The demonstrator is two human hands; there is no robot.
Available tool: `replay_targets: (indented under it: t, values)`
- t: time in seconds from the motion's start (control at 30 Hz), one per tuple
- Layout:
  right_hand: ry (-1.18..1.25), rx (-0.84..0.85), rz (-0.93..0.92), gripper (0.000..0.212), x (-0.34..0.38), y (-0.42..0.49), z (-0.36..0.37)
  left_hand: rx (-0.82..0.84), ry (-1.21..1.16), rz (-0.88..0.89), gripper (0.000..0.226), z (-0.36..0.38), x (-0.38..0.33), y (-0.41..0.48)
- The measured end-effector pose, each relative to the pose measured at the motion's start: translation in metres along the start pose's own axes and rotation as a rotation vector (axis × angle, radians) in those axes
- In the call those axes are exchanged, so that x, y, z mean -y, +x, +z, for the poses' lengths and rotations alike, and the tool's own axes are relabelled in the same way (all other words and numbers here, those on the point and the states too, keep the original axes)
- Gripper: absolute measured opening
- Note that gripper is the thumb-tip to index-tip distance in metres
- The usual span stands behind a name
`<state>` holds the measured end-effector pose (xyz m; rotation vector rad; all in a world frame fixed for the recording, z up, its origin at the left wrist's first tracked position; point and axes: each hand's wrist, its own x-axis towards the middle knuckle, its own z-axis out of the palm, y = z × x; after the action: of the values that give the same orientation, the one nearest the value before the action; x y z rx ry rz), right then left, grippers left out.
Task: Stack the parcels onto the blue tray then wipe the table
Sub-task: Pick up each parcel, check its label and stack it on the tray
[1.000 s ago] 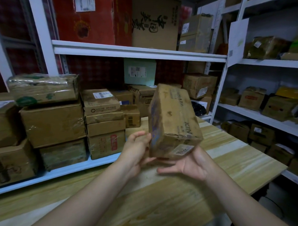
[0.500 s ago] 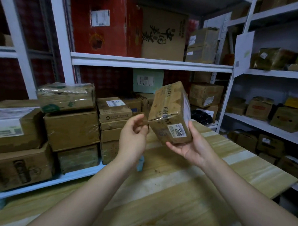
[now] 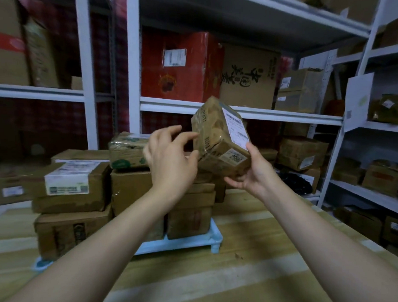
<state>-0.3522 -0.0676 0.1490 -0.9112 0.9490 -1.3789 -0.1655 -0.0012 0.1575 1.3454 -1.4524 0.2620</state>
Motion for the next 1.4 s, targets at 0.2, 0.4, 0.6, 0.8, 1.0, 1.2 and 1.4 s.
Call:
replay_targets:
  t: [0.2, 0.4, 0.6, 0.8, 1.0, 1.2, 1.4]
  values:
    - [-0.156, -0.112, 0.058, 0.055, 0.008, 0.021, 0.045, -0.061, 0.163, -0.208, 0.045, -0.011, 0.039, 0.013]
    - [-0.333, -0.080, 0.035, 0.040, 0.003, 0.030, 0.071, -0.009, 0.163, -0.293, 0.043, -0.012, 0.070, 0.018]
    - [-0.366, -0.082, 0.006, 0.029, -0.007, 0.033, 0.067, -0.034, 0.107, -0.261, 0.041, -0.006, 0.074, 0.015]
    - [-0.286, -0.027, 0.040, 0.029, -0.018, 0.039, 0.052, -0.075, 0.211, -0.222, 0.040, 0.001, 0.069, 0.011]
    - [-0.243, 0.016, 0.065, 0.046, -0.022, 0.046, 0.034, -0.123, 0.174, 0.005, 0.041, 0.014, 0.042, -0.001]
    - [-0.379, -0.224, 0.080, 0.025, -0.027, 0.047, -0.022, -0.028, 0.082, 0.188, 0.031, 0.043, 0.006, -0.025]
    - [-0.406, -0.321, 0.156, 0.015, -0.054, 0.057, -0.093, 0.484, -0.089, 0.190, 0.026, 0.105, -0.015, -0.056]
